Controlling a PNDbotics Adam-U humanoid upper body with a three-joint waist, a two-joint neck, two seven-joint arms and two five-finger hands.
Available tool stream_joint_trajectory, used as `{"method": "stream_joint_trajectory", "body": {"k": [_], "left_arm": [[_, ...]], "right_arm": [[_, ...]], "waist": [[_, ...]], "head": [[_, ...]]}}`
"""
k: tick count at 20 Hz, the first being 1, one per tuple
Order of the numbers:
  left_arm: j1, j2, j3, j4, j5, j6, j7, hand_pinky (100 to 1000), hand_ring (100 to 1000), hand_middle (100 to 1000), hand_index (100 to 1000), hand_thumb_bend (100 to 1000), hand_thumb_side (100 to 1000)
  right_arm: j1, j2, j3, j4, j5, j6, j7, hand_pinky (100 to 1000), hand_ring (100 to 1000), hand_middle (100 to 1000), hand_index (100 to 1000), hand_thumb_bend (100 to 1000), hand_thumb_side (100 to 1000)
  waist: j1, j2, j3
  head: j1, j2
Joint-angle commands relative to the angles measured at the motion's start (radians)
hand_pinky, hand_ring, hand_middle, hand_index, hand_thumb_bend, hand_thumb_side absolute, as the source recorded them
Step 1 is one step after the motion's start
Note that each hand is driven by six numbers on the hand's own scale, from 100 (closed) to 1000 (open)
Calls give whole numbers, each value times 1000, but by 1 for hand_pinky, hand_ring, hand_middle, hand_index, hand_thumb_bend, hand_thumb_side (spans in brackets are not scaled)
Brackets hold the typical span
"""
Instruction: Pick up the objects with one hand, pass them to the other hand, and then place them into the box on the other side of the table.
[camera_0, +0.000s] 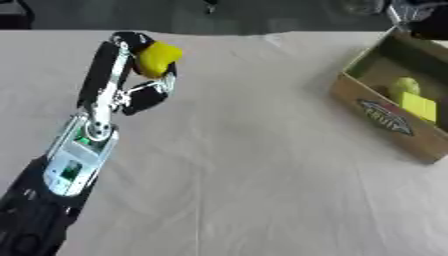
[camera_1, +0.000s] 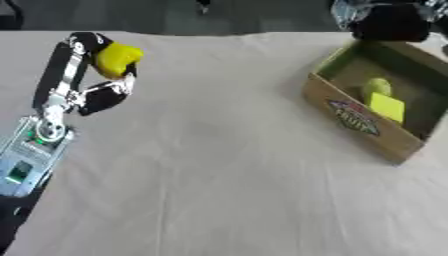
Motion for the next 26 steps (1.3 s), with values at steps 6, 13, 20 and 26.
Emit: {"method": "stream_joint_trajectory", "body": {"k": [6, 13, 20, 26], "left_arm": [[-5, -22, 15, 6, -152, -63, 73, 458, 501, 449, 540, 100, 100], [7, -46, 9, 8, -192, -100, 113, 458, 500, 448, 541, 100, 100], [12, -52, -11, -32, -227, -124, 116, 466, 504, 453, 544, 100, 100], [11, -49, -28, -88, -263, -142, 96, 474, 509, 458, 547, 100, 100]], "right_arm": [[-103, 54, 94, -16, 129, 47, 164, 956, 911, 891, 929, 100, 200], [-151, 109, 157, -16, 208, 91, 252, 956, 917, 898, 938, 100, 208], [-193, 159, 194, -16, 227, 136, 312, 960, 923, 908, 954, 100, 212], [-219, 193, 222, -16, 228, 165, 357, 964, 926, 917, 968, 100, 213]], "waist": [[-4, -30, -1], [-9, -30, -2], [-9, -31, 1], [-12, -34, 4]], "head": [[-12, 12], [-16, 15], [-28, 23], [-33, 33]]}}
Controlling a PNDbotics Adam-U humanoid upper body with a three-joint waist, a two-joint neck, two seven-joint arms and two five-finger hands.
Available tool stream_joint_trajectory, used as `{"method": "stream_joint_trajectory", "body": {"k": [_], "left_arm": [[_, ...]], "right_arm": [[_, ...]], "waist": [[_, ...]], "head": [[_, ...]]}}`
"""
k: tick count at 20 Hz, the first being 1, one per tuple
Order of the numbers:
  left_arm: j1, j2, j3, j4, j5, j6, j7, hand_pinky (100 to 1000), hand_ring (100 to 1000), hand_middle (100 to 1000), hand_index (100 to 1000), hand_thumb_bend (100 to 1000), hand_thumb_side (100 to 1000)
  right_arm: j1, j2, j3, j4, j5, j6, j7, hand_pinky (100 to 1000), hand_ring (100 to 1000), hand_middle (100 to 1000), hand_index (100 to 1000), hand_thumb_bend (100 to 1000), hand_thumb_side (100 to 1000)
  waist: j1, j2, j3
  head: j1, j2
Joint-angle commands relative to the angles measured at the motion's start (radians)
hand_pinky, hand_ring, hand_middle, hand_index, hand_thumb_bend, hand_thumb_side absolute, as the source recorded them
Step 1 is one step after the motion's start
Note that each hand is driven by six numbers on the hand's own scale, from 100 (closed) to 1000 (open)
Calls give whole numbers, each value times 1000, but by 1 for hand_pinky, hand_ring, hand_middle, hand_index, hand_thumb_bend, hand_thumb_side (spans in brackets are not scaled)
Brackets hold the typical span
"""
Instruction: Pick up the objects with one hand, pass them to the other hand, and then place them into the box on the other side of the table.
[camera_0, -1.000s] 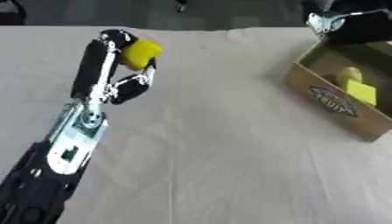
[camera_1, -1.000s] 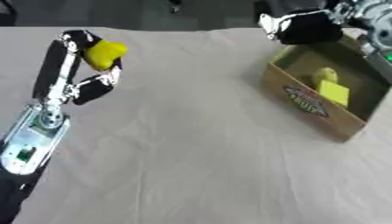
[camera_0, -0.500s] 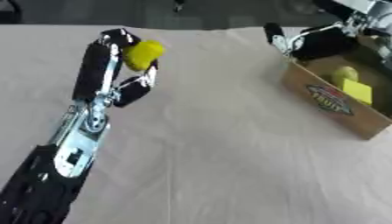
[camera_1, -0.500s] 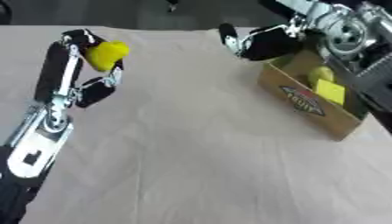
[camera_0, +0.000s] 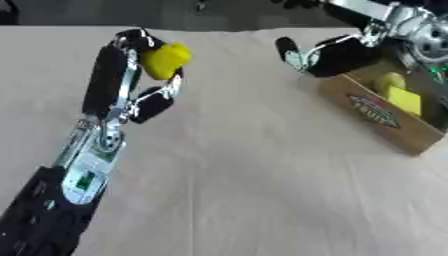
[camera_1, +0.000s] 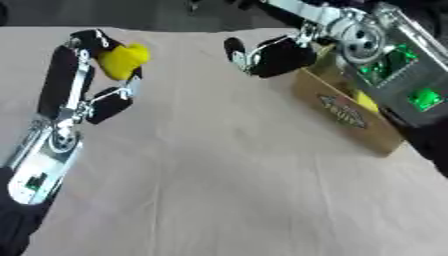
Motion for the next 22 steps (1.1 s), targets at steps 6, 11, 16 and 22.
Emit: {"method": "stream_joint_trajectory", "body": {"k": [6, 11, 16, 22], "left_arm": [[-13, -2, -18, -80, -46, -25, -17, 476, 511, 461, 549, 100, 100], [-13, -5, -35, -86, -24, -31, -34, 468, 506, 456, 549, 100, 100], [-13, -10, -49, -76, 1, -33, -58, 466, 505, 455, 549, 100, 100], [-11, -25, -62, -67, 16, -38, -54, 462, 503, 453, 547, 100, 100]], "right_arm": [[-47, 29, 25, -15, -4, 57, 55, 969, 930, 926, 986, 100, 216], [-71, 49, 45, -15, -25, 102, 94, 974, 933, 934, 1000, 100, 305], [-79, 68, 51, -15, -59, 161, 110, 980, 933, 940, 1000, 100, 533], [-95, 86, 61, -15, -96, 215, 102, 977, 931, 933, 1000, 100, 650]], "waist": [[-5, -29, 3], [-5, -31, 6], [-6, -30, 9], [-7, -29, 15]], "head": [[-9, 10], [-17, 13], [-21, 12], [-25, 7]]}}
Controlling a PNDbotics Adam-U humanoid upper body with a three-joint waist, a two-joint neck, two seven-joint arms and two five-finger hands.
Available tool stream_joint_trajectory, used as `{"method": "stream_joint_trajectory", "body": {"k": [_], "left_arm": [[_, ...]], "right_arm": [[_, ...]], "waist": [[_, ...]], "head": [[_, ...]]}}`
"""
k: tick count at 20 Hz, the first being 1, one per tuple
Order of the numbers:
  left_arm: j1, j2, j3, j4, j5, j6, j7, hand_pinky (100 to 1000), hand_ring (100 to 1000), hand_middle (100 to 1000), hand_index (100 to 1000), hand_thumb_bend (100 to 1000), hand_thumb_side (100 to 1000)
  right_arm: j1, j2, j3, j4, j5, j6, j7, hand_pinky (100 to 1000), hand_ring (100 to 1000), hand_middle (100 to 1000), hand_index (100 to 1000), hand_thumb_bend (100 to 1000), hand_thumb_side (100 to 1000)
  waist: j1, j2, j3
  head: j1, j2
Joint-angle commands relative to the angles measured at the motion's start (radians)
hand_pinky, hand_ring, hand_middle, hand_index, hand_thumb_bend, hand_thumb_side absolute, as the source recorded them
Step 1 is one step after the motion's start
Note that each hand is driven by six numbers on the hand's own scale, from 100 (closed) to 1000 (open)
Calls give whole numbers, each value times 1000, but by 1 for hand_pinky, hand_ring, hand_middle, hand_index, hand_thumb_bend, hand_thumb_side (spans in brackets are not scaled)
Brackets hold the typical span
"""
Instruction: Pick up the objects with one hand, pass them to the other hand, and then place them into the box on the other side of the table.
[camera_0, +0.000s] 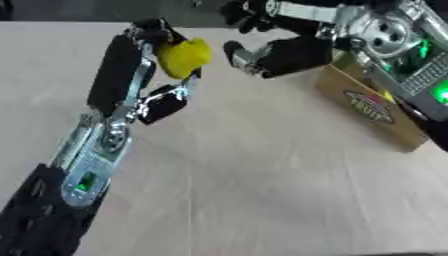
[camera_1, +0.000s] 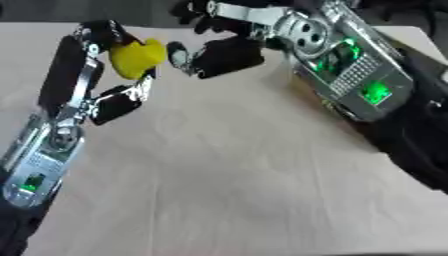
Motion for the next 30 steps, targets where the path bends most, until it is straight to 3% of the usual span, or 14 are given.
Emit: {"method": "stream_joint_trajectory", "body": {"k": [1, 4, 5, 8, 11, 20, 30], "left_arm": [[-11, -10, -8, -8, 9, -6, 0, 462, 503, 453, 547, 100, 100], [-10, -13, -12, -10, 9, -9, 2, 463, 503, 454, 548, 100, 100], [-11, -14, -12, -10, 8, -9, 2, 463, 503, 454, 548, 100, 100], [-13, -15, -12, -11, 8, -9, 3, 462, 503, 453, 547, 100, 100], [-14, -16, -15, -17, 11, -10, 5, 462, 503, 453, 548, 100, 100], [-11, -9, -21, -50, 5, -15, 11, 466, 505, 455, 548, 100, 100], [-13, 0, -28, -98, -1, -28, 0, 471, 507, 458, 549, 100, 100]], "right_arm": [[-25, -1, -1, -15, -10, 34, 9, 977, 931, 933, 1000, 100, 657], [-25, 9, 7, -15, -8, 49, 19, 974, 928, 929, 1000, 100, 741], [-23, 11, 9, -15, -7, 55, 24, 974, 927, 929, 1000, 100, 724], [-20, 18, 15, -15, -2, 77, 40, 970, 920, 921, 1000, 100, 560], [-19, 23, 16, -15, 3, 89, 49, 969, 915, 917, 1000, 100, 517], [-12, 26, 20, -15, 7, 103, 95, 969, 908, 910, 1000, 100, 728], [-1, 24, 19, -15, 35, 118, 103, 967, 906, 908, 1000, 100, 782]], "waist": [[-1, -23, 2], [-2, -22, 5], [-3, -22, 6], [-3, -21, 10], [-4, -21, 13], [-2, -21, 18], [-4, -19, 22]], "head": [[-7, -2], [-9, -3], [-9, -3], [-11, -3], [-13, -2], [-19, 0], [-21, -2]]}}
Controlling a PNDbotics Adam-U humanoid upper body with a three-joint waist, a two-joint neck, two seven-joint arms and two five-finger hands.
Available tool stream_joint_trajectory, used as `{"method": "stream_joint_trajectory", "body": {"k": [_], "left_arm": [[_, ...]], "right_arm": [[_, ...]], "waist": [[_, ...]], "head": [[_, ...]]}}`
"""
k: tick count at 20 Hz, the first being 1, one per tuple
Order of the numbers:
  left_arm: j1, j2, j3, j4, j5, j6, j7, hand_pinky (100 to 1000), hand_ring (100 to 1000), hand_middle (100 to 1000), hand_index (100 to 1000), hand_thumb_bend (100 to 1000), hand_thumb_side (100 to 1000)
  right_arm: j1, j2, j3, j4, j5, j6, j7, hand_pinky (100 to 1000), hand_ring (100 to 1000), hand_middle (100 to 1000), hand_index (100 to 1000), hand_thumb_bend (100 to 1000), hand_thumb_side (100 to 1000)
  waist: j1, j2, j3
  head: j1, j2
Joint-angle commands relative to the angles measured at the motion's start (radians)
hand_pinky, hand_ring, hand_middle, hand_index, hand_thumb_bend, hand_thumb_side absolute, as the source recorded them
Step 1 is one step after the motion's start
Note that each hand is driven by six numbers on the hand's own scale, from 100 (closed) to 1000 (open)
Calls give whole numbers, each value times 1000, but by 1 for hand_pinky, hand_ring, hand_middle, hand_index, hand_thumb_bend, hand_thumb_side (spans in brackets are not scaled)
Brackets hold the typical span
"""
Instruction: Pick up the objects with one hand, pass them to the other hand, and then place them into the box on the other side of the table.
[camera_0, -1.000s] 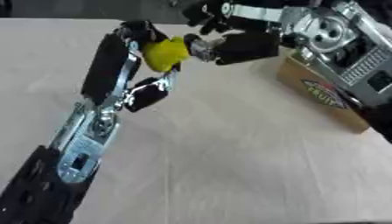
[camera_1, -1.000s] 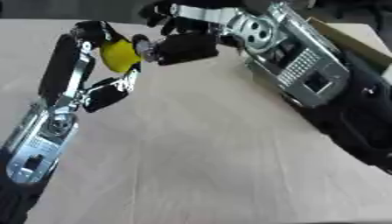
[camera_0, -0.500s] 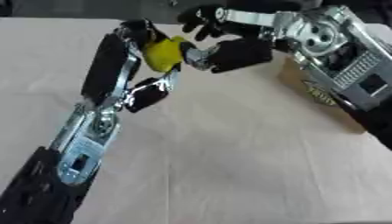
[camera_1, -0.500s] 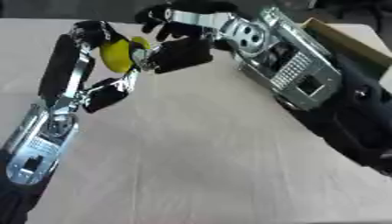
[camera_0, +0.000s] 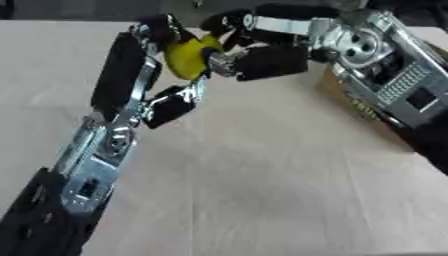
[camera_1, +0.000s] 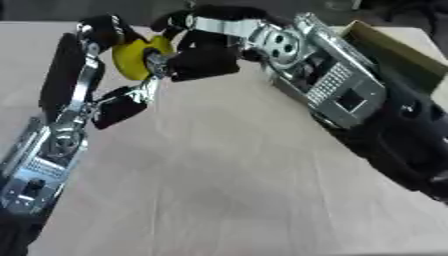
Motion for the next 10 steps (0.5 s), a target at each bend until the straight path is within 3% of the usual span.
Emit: {"method": "stream_joint_trajectory", "body": {"k": [1, 8, 10], "left_arm": [[-13, 14, -1, -30, -6, -5, -3, 471, 507, 458, 548, 100, 100], [-14, 14, 0, -37, -14, -9, -3, 472, 508, 459, 549, 100, 100], [-14, 14, 1, -39, -18, -11, -2, 474, 509, 460, 549, 100, 100]], "right_arm": [[-11, -13, -14, -15, 12, 80, 85, 967, 906, 908, 1000, 100, 793], [-6, -13, -11, -15, 8, 93, 119, 965, 903, 905, 1000, 100, 864], [-3, -13, -10, -15, 3, 102, 129, 960, 899, 897, 1000, 100, 932]], "waist": [[1, -19, 2], [1, -18, 3], [1, -17, 3]], "head": [[-3, -2], [-2, -2], [-3, -3]]}}
